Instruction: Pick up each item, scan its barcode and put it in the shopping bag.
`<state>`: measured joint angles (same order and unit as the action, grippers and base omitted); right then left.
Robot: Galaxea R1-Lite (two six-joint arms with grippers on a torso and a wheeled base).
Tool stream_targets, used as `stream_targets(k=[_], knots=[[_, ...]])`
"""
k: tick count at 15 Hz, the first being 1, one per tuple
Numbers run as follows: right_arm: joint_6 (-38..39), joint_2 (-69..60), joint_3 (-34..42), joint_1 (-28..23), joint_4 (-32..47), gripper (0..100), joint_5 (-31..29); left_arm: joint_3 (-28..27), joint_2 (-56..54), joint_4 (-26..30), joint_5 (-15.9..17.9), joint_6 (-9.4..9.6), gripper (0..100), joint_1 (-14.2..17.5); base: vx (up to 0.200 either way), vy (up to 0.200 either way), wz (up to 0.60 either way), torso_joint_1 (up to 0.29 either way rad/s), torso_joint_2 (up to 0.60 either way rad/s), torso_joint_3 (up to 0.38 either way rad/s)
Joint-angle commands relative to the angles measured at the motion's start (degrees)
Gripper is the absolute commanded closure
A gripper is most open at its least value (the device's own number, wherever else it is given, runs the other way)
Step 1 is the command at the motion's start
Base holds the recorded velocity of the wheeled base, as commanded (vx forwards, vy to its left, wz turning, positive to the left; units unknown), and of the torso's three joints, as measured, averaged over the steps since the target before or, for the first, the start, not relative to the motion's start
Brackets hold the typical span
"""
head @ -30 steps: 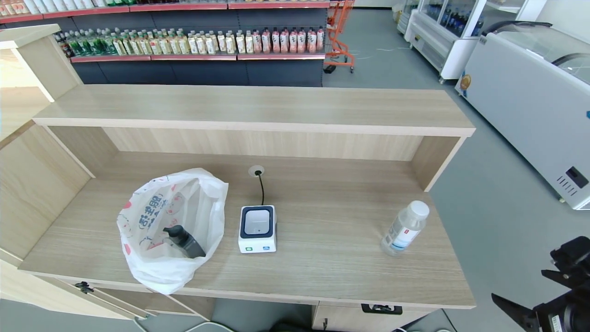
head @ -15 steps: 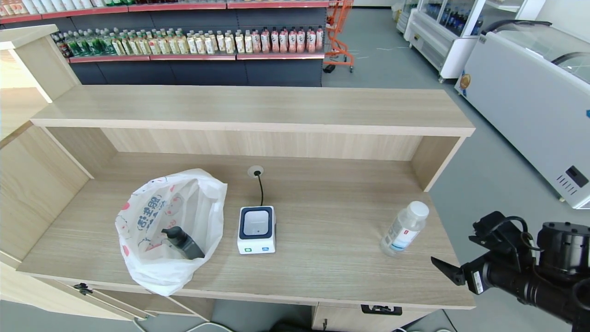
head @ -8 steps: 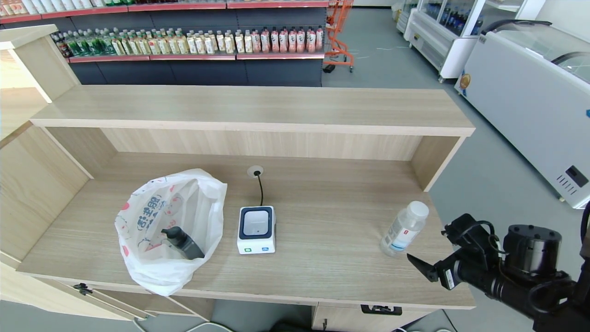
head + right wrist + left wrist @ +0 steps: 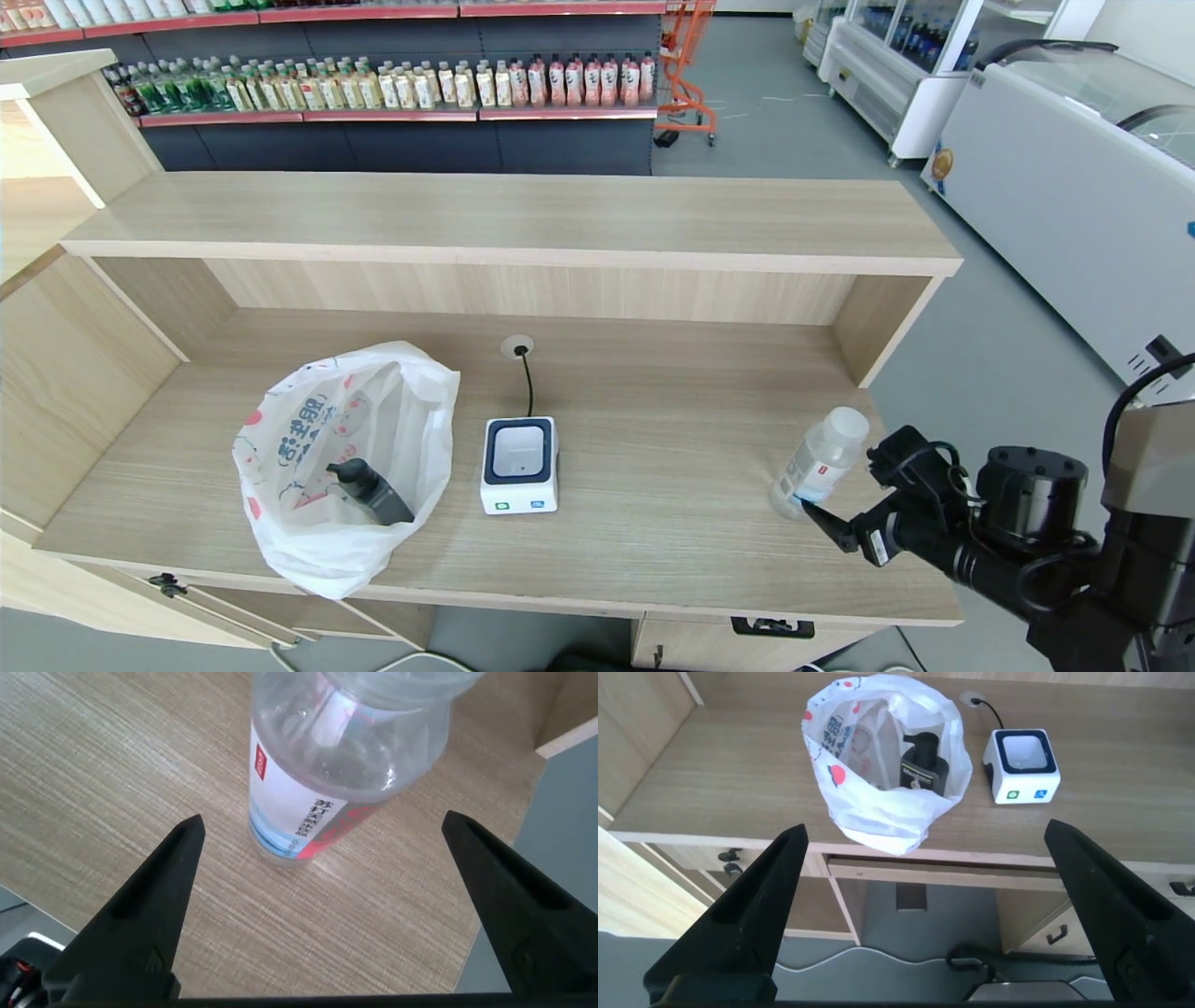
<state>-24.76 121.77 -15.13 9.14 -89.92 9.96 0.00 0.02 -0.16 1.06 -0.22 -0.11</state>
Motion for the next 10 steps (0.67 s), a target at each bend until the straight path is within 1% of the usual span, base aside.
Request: stream_targets(k=[1, 10], knots=[[0.15, 1.45, -1.92, 0.35, -0.08, 0, 0.24, 0.00, -0.02, -0.02, -0.01, -0.04, 0, 0.02, 0.000, 0.000, 0.00, 0.000, 0.00, 0.000], [0.24, 5.41, -8.78, 3.60, -0.08, 0, 0.41, 0.00, -0.02, -0.02, -0.01, -0.04, 0, 0.02, 0.000, 0.000, 0.00, 0.000, 0.00, 0.000]])
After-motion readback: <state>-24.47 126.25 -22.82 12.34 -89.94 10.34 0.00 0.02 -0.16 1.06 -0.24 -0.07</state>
